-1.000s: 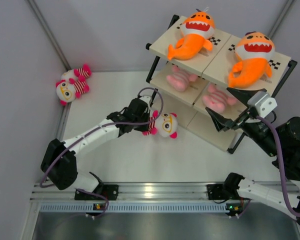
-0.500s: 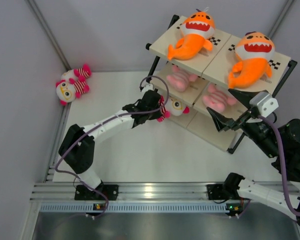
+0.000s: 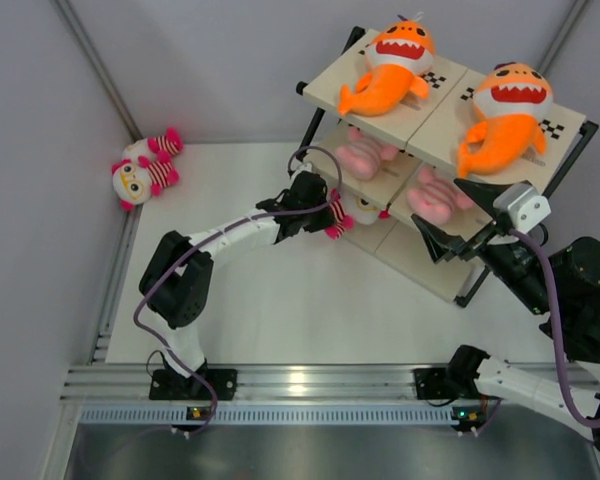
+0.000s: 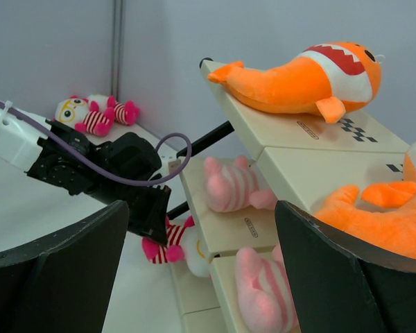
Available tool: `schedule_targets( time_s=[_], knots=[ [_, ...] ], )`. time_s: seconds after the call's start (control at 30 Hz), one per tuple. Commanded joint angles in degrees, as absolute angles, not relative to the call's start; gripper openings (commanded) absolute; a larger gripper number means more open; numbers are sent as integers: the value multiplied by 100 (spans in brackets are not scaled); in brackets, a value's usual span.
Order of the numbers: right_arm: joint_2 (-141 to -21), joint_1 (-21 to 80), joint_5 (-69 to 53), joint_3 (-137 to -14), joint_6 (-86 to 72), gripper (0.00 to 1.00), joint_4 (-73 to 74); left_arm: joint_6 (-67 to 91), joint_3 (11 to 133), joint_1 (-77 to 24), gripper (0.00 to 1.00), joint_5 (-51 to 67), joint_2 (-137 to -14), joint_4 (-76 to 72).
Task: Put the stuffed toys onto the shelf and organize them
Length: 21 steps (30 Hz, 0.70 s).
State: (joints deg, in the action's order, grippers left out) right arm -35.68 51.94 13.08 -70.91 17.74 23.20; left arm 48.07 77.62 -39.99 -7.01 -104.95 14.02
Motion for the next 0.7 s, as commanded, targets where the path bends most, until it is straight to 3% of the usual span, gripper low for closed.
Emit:
schedule_targets(
  time_s=[0.0, 0.13, 0.43, 0.57, 0.6, 0.67],
  knots=[
    [-3551, 5142, 1398, -7172, 1670, 87, 2179, 4526, 7883, -3859, 23, 298, -10591, 545],
    [-3568, 5142, 1292, -7198, 1591, 87, 2241, 4377, 7902, -3858, 37, 536, -10600, 527],
    [-3638, 5150, 1152, -7268, 1521, 87, 2381, 4131, 7427, -3850, 47, 553, -10160, 281],
    [-3744, 5150, 1151, -7426, 1477, 87, 2592, 4131, 7234, -3850, 58, 817, -9994, 281],
    [-3779, 5150, 1177, -7435, 1468, 87, 2610, 4044, 7164, -3850, 67, 809, -9950, 273],
    [-3797, 5142, 1178, -7436, 1450, 87, 2628, 3869, 7084, -3850, 68, 677, -9835, 290]
  ],
)
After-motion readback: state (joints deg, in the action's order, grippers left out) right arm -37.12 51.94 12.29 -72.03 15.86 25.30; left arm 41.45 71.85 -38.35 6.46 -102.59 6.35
